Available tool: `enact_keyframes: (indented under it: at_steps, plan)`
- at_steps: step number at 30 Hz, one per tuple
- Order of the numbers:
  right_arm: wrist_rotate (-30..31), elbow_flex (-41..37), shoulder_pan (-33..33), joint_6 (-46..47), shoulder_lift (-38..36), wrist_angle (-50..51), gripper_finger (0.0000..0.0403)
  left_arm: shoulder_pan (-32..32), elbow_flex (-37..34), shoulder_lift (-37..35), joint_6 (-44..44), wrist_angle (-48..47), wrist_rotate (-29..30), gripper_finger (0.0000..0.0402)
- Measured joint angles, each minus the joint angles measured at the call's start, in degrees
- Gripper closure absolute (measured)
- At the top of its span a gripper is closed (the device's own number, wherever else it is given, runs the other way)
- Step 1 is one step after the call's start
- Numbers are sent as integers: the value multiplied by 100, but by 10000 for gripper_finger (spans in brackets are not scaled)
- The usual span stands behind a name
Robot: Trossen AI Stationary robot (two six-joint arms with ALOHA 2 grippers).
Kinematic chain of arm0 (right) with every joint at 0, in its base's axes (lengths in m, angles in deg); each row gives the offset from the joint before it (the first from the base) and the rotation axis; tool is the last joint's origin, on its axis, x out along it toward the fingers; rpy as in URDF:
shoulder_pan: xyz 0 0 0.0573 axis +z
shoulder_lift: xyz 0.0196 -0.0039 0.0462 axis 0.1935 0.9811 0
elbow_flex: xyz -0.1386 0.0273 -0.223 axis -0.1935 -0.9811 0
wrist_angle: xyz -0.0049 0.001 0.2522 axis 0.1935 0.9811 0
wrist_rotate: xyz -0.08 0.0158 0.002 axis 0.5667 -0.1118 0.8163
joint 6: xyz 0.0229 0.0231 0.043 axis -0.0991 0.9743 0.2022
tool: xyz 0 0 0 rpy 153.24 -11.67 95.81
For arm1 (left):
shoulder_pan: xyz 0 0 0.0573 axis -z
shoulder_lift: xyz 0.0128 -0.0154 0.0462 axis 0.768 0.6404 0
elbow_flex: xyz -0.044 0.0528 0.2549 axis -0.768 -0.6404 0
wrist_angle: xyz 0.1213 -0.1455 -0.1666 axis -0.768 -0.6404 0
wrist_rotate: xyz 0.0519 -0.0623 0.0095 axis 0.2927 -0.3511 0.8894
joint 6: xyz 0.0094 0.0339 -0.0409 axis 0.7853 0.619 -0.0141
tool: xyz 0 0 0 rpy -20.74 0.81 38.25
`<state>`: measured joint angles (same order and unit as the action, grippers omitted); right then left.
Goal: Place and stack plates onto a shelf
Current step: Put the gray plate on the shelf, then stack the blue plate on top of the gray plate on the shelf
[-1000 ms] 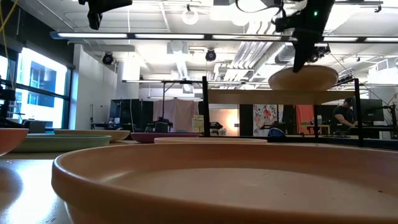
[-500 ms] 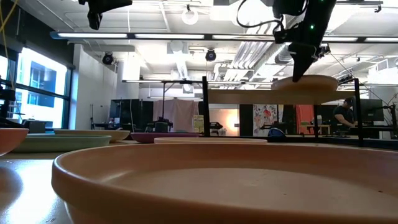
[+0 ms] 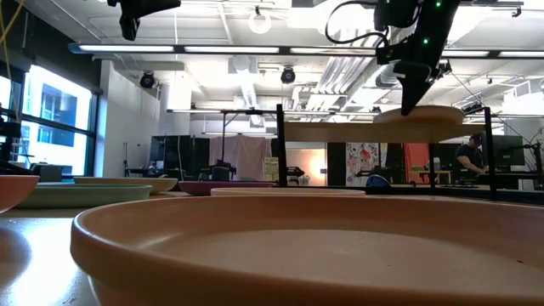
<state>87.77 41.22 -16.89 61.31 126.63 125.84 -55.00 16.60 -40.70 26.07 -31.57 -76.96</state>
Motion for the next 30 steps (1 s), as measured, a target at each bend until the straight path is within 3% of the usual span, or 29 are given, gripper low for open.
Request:
enact_keyframes:
  at_steps: [7,16,21,30]
  plan:
    - [-124,0,-31,0,0,-7,397,-1,0,2,0,0,0,305]
    - [-223,0,-66,-82,0,-43,322,0,0,2,0,0,2,305]
    - [-223,9,-66,-151,0,-315,302,0,0,2,0,0,0,305]
    - [-239,805,17,-105,0,-45,297,0,-2,2,-73,-240,57,305]
